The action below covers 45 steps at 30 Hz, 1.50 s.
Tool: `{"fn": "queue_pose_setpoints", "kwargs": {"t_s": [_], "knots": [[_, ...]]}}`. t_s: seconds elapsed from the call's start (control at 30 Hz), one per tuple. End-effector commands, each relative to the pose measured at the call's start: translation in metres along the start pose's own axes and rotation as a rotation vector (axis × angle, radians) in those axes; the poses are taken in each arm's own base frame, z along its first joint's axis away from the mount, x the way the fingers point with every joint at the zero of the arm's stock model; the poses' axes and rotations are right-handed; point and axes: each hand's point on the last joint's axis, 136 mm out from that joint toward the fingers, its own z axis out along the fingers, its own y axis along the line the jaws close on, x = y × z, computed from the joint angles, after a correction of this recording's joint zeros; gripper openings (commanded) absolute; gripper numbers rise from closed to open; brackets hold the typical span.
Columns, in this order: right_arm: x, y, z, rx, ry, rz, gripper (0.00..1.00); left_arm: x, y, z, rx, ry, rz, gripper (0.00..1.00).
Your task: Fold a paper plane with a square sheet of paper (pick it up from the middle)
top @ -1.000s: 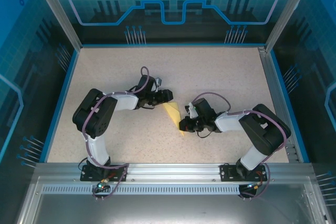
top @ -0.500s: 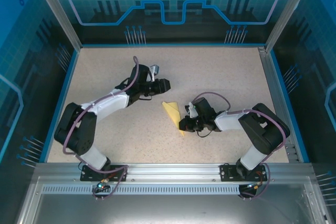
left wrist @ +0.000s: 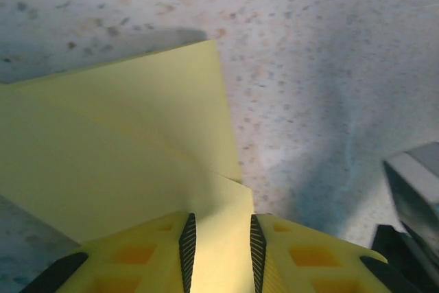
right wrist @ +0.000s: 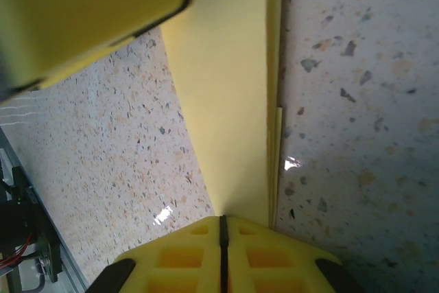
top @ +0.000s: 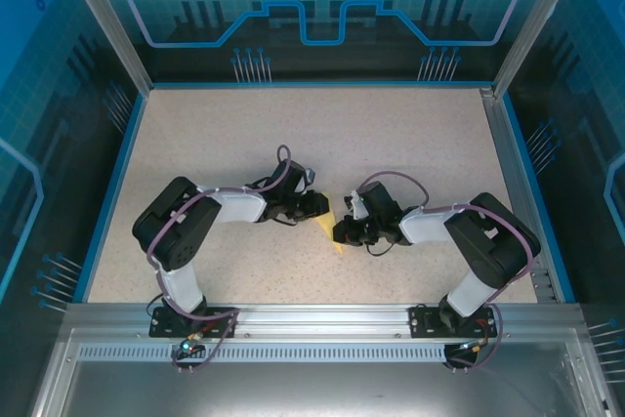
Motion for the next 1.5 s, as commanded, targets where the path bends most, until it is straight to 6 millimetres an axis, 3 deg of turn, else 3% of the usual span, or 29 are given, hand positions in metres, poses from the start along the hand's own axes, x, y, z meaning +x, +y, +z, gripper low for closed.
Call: {"fn": "queue_pose_setpoints", "kwargs": {"t_s": [0.0, 0.13, 0.27, 0.4, 0.77, 0.87, 1.1, 1.3, 1.47], "knots": [[0.037, -0.034, -0.003, 0.137, 0.106, 0.091, 0.09, -0.008, 0.018, 0.007, -0.085, -0.033, -0.014, 0.3], [0.025, -0.015, -0.008, 0.097, 0.085, 0.06, 0.1, -0.001, 0.035, 0.011, -0.137, -0.019, -0.022, 0.29], [0.007, 0.014, -0.011, 0.047, 0.051, 0.008, 0.11, 0.005, 0.039, 0.014, -0.133, -0.004, -0.033, 0.29], [-0.01, 0.03, -0.006, 0.029, 0.032, 0.002, 0.1, 0.007, 0.039, 0.016, -0.12, 0.005, -0.046, 0.29], [-0.034, 0.029, 0.019, 0.022, -0.019, 0.061, 0.11, 0.007, 0.032, 0.017, -0.087, 0.012, -0.057, 0.29], [-0.022, 0.012, 0.022, 0.117, 0.022, 0.063, 0.11, 0.006, 0.031, 0.015, -0.086, 0.009, -0.056, 0.29], [0.041, -0.03, 0.013, 0.199, 0.146, 0.084, 0.11, 0.004, 0.036, 0.013, -0.12, 0.001, -0.052, 0.29], [0.07, -0.039, 0.001, 0.169, 0.161, 0.1, 0.12, 0.004, 0.04, 0.014, -0.129, 0.0, -0.059, 0.28], [0.08, -0.042, -0.014, 0.189, 0.166, 0.069, 0.14, 0.005, 0.039, 0.014, -0.125, 0.0, -0.055, 0.28]]}}
